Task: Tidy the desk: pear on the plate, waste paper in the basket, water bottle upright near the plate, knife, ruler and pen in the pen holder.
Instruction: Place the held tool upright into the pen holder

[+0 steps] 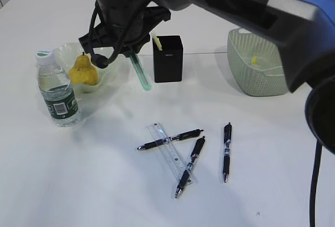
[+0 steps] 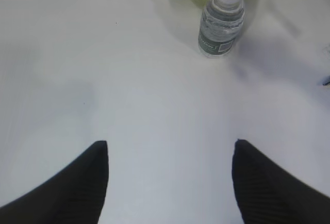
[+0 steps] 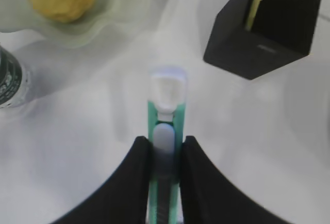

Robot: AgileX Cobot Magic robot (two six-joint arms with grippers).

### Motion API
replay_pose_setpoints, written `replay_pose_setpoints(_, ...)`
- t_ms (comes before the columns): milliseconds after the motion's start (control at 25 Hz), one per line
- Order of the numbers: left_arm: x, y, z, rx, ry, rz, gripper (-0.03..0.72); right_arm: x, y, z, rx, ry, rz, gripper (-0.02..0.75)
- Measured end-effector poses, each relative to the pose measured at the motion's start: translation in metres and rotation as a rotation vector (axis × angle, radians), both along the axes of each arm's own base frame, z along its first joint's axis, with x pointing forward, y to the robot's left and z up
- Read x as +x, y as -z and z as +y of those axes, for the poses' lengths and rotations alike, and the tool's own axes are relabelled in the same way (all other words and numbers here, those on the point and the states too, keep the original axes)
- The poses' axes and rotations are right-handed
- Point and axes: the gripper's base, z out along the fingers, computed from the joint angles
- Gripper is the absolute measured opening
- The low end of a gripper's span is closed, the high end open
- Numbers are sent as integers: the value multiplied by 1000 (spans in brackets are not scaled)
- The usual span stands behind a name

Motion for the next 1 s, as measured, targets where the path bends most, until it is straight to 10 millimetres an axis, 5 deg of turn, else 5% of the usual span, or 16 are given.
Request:
replay_pose_setpoints(600,0,0,0,0,0,0,528,47,-11,-65,-42,98,-62,140)
replay_pose_setpoints(1000,0,0,0,0,0,0,528,73,-24,-73,36,5,-276,140)
